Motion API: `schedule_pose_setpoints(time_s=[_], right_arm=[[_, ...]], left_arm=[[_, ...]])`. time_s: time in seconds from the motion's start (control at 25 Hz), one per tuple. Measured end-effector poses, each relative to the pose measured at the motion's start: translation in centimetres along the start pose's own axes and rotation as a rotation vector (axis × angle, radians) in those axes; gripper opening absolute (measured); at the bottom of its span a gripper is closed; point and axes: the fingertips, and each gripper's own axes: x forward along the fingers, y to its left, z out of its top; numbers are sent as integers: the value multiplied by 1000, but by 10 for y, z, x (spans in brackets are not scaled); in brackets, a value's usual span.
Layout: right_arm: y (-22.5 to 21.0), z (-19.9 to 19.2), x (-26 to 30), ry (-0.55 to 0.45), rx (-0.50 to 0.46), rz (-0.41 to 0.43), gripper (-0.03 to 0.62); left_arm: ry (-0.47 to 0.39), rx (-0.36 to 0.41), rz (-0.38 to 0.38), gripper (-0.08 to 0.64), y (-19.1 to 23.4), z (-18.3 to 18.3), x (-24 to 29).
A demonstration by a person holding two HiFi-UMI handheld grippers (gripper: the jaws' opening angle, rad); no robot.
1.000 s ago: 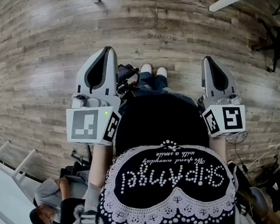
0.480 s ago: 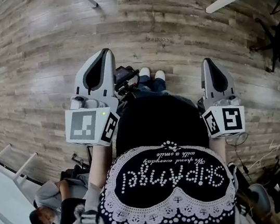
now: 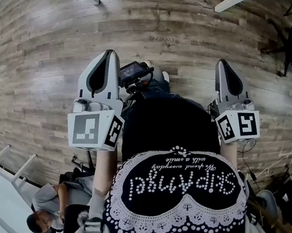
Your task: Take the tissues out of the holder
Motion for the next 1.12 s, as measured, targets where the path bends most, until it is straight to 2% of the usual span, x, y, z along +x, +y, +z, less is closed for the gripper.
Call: schedule_pose_setpoints(time_s=[0.4,0.76,1.12], right_arm=[[-20,15,42,34,-1,-30,11],[-20,50,117,40,5,-37,11],[-15,69,184,40,21,-61,11]], left_arm=[[14,6,-37,6,11,24,57],[15,9,-67,6,54,61,121],[34,13,-89,6,101,80,173]])
